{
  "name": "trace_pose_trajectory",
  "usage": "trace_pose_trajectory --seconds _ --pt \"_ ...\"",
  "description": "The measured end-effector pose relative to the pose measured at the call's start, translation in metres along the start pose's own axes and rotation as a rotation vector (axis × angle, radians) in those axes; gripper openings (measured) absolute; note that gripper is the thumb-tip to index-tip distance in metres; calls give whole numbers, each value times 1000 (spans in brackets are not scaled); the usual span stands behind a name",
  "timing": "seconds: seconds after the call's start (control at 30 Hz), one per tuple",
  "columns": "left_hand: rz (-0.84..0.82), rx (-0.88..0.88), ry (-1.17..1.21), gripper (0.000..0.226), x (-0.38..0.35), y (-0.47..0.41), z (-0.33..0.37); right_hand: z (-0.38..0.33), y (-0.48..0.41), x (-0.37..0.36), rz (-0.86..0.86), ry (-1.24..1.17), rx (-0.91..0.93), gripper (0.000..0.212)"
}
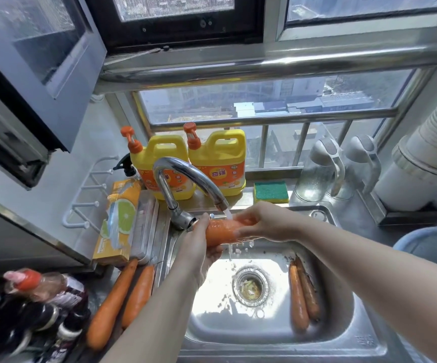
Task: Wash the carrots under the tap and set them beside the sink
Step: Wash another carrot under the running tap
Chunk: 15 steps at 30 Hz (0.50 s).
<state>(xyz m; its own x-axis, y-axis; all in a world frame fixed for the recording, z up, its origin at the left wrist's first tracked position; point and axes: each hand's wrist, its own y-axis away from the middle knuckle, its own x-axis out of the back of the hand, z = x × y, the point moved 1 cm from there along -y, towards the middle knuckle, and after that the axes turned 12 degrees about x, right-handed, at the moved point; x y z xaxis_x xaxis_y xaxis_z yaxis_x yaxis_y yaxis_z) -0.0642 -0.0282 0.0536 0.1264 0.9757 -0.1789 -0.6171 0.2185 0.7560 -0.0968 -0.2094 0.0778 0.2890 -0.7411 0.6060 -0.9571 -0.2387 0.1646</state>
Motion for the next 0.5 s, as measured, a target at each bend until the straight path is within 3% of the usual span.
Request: trace_pose_trajectory --seconds 0.2,0.33,0.5 --pt "24 2 -8 41 0 -2 -2 -4 1 2 2 10 -38 30" --pt "26 18 21 39 1 -3 0 -5 1 -5 39 167 -13 40" --pt "11 69 36 42 -3 -3 -2 -3 0 -3 113 177 -55 33"
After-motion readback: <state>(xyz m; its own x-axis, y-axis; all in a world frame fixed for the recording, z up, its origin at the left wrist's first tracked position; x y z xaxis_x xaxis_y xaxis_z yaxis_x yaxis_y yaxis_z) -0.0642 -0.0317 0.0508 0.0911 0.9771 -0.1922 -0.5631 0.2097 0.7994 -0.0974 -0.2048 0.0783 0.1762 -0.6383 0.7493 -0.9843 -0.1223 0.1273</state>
